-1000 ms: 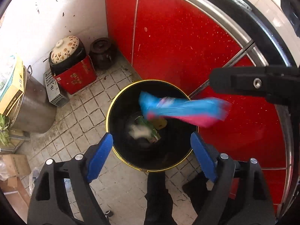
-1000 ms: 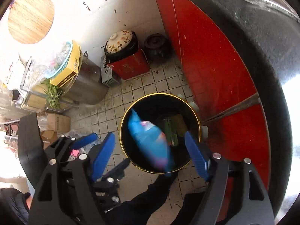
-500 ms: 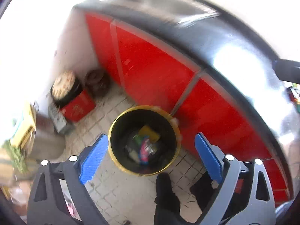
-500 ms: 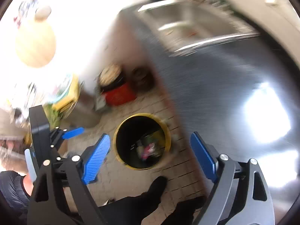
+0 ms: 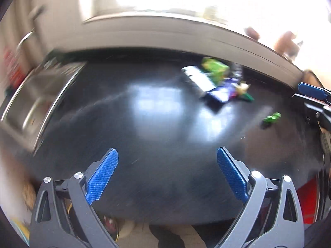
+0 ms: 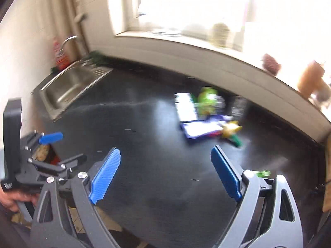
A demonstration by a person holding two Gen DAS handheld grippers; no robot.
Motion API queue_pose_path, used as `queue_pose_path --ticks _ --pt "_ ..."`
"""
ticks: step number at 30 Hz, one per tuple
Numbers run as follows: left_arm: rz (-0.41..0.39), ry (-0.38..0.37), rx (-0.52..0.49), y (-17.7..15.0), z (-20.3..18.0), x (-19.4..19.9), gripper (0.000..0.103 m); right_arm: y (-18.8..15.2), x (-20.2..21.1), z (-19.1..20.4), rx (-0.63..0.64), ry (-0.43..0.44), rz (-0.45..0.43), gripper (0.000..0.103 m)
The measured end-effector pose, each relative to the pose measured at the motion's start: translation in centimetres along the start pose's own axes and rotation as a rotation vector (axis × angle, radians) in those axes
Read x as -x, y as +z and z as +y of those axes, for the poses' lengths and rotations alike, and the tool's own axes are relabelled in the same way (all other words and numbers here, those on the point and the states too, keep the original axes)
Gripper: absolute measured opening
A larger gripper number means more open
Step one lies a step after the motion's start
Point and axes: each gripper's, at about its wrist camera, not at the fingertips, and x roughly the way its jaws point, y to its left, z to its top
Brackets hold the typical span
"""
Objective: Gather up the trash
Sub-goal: 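Move both open tools back to the counter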
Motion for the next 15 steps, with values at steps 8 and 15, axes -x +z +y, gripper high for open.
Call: queue_pose_path --ticks 8,15 --pt "0.027 -0.042 -0.118 2.2 -6.7 -2.1 0.093 -1.4 0.0 -5.6 -0.017 -0.042 -0.017 0.086" --pt "0.070 -0.037 -0.059 5.2 -6.3 -5.3 0.093 -0.4 -3.1 -8.7 -0.036 0.001 0.012 0.086"
